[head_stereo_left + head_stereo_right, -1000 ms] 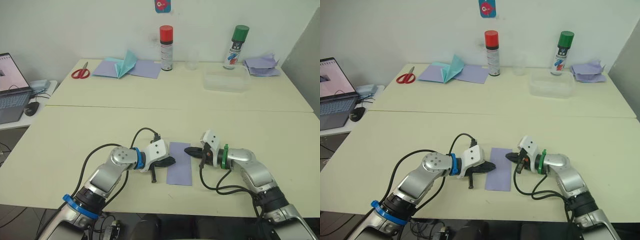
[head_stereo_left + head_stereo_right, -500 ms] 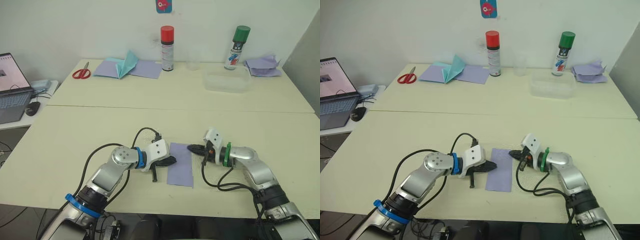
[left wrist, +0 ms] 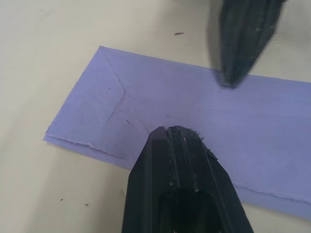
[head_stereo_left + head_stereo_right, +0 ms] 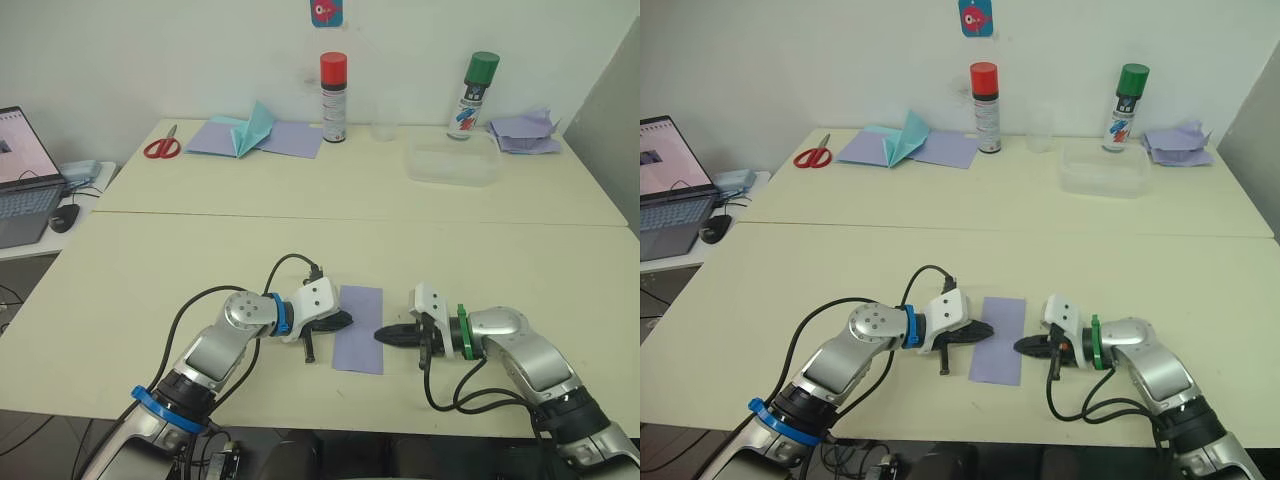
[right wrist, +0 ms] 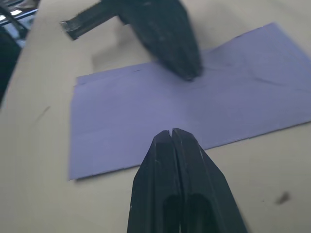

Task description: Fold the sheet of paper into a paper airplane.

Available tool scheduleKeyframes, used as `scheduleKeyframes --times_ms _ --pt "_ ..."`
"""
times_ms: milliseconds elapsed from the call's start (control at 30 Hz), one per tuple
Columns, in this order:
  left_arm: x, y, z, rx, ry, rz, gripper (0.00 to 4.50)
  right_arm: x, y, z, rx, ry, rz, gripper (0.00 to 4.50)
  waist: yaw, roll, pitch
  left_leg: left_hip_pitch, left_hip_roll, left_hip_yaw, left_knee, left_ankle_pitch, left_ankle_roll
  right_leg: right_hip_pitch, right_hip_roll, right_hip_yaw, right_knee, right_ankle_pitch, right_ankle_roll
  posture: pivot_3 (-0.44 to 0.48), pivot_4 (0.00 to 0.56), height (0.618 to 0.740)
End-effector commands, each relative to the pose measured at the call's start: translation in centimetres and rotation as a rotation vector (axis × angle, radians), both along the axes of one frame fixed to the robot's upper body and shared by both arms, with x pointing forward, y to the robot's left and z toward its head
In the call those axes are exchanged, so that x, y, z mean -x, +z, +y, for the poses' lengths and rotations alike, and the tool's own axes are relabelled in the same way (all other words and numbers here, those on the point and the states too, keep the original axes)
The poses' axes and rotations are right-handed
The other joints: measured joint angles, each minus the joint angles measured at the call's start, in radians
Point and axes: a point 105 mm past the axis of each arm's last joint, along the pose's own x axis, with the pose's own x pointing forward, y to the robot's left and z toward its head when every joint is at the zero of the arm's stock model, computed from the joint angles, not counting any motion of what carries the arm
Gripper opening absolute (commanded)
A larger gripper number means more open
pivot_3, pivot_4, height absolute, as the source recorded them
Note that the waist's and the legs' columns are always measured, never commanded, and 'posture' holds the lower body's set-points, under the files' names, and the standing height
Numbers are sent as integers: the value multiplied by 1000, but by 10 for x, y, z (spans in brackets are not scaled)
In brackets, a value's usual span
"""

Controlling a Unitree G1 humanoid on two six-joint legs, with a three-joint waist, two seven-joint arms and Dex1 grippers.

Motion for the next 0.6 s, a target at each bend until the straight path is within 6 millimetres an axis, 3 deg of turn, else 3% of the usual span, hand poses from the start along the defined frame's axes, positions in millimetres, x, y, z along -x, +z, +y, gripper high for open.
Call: scheduleKeyframes --times_ms 33,233,433,600 --pt "2 -24 12 -81 41 58 0 33 -27 -1 68 79 186 25 0 0 -1 0 0 0 0 0 0 0 0 0 0 0 0 0 150 740" --pt "3 -25 13 -87 39 60 0 40 -20 -6 69 107 225 25 1 -1 -1 0 0 0 0 0 0 0 0 0 -2 0 1 0 150 740" --pt "1 -23 11 -63 43 49 0 5 24 -1 -99 -6 108 25 2 -1 0 -2 0 -1 0 0 0 0 0 -1 -2 0 1 0 150 740" --pt "0 -22 11 -48 46 48 0 -11 32 7 -136 -92 18 25 1 -1 0 -5 0 -1 0 0 0 -1 0 -1 -1 3 -3 0 150 740"
